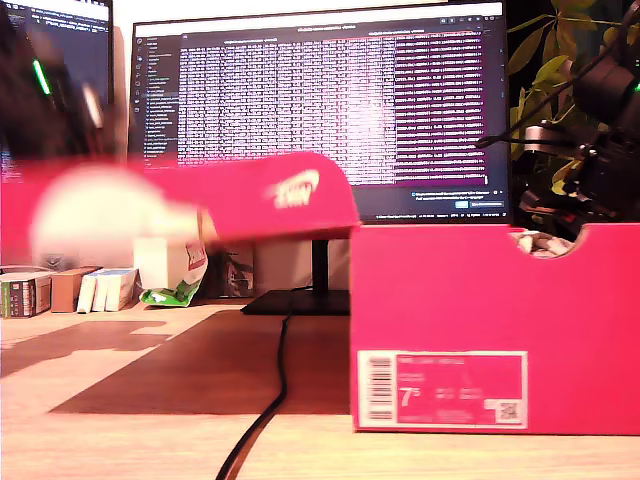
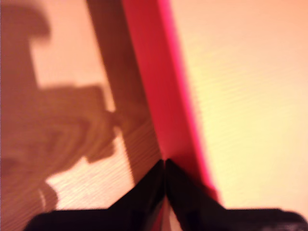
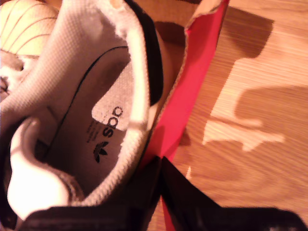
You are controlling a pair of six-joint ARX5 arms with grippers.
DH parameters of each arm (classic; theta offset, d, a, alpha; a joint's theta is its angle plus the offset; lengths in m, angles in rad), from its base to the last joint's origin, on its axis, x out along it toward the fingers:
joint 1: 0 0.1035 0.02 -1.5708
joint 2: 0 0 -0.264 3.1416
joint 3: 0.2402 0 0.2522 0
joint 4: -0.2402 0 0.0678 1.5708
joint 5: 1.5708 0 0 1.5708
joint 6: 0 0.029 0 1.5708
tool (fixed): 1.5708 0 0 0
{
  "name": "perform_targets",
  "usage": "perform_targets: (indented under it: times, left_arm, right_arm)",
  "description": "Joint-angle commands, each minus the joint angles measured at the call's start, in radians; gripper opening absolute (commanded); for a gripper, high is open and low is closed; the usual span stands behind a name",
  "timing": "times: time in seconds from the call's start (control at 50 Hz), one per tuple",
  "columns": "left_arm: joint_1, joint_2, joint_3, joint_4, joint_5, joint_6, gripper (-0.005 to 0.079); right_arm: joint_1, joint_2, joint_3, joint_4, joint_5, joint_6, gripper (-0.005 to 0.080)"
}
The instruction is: Close the red shoebox by pushing the lid with your left arm and holding the box in place with your right arm
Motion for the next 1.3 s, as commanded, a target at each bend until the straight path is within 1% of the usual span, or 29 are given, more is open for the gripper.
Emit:
perform_targets:
  times: [0.0,0.18,0.46,0.54,0.64,0.94,1.1,1.18,1.28]
  left_arm:
    - [-0.052,-0.004,0.016,0.010,0.057,0.001,-0.0019]
    - [-0.063,-0.034,0.018,0.015,0.129,-0.009,-0.0019]
    - [-0.105,-0.037,0.018,0.041,0.162,-0.026,-0.0019]
    - [-0.121,-0.037,0.023,0.063,0.185,-0.054,-0.0019]
    - [-0.147,-0.037,0.040,0.076,0.192,-0.070,-0.0019]
    - [-0.219,-0.037,0.105,0.080,0.192,-0.089,-0.0019]
    - [-0.261,-0.037,0.109,0.092,0.191,-0.112,-0.0019]
    - [-0.291,-0.037,0.109,0.120,0.187,-0.123,-0.0019]
    - [-0.329,-0.037,0.109,0.190,0.169,-0.143,-0.0019]
  right_arm:
    - [0.100,0.012,0.007,0.003,-0.069,0.000,-0.0013]
    - [0.133,0.012,0.007,0.013,-0.089,0.024,-0.0013]
    - [0.217,0.012,0.007,0.043,-0.089,0.042,-0.0013]
    - [0.238,0.012,0.007,0.054,-0.089,0.051,-0.0013]
    - [0.257,0.012,0.007,0.057,-0.089,0.051,-0.0013]
    - [0.267,0.012,0.007,0.071,-0.090,0.056,-0.0013]
    - [0.267,0.012,0.007,0.076,-0.096,0.059,-0.0013]
    - [0.266,0.012,0.007,0.085,-0.104,0.059,-0.0013]
    - [0.257,0.012,0.007,0.096,-0.094,0.059,-0.0012]
